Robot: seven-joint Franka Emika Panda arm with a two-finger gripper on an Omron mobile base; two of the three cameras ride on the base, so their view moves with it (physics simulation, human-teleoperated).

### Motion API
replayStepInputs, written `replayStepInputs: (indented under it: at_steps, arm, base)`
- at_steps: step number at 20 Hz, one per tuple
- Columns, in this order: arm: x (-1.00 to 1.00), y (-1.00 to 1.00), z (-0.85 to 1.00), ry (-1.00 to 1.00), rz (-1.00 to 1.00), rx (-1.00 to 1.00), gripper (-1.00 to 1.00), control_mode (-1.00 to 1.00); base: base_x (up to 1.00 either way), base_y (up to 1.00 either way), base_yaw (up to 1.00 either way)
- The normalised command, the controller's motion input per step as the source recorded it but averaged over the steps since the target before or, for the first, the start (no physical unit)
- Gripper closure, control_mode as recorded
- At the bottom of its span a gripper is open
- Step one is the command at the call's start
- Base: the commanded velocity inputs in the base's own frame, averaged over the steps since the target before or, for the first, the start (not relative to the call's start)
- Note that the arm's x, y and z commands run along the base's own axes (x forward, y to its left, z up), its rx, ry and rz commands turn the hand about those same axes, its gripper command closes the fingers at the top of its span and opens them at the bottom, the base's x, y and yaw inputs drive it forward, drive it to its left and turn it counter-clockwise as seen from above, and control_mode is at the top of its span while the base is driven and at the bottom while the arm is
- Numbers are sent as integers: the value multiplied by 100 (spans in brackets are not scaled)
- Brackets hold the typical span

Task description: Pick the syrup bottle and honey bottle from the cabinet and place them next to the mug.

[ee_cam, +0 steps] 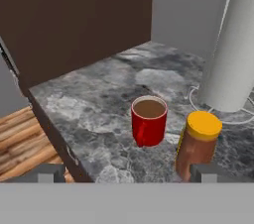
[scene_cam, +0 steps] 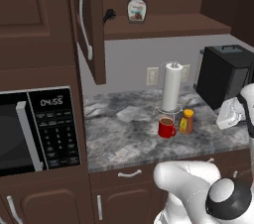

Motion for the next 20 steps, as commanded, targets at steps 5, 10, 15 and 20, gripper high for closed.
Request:
replayStepInputs:
  at_steps: [5, 10, 15, 20]
  arm:
    - [-33, 32, 98, 0, -9, 0, -100, -100]
    - [-36, 43, 94, 0, -6, 0, -100, -100]
    - [-8, 41, 100, 6, -7, 0, -100, -100]
    - [0, 24, 100, 9, -11, 0, -100, -100]
  base:
    - [0, 0, 0]
    - [0, 0, 0]
    - [0, 0, 0]
    - [0, 0, 0]
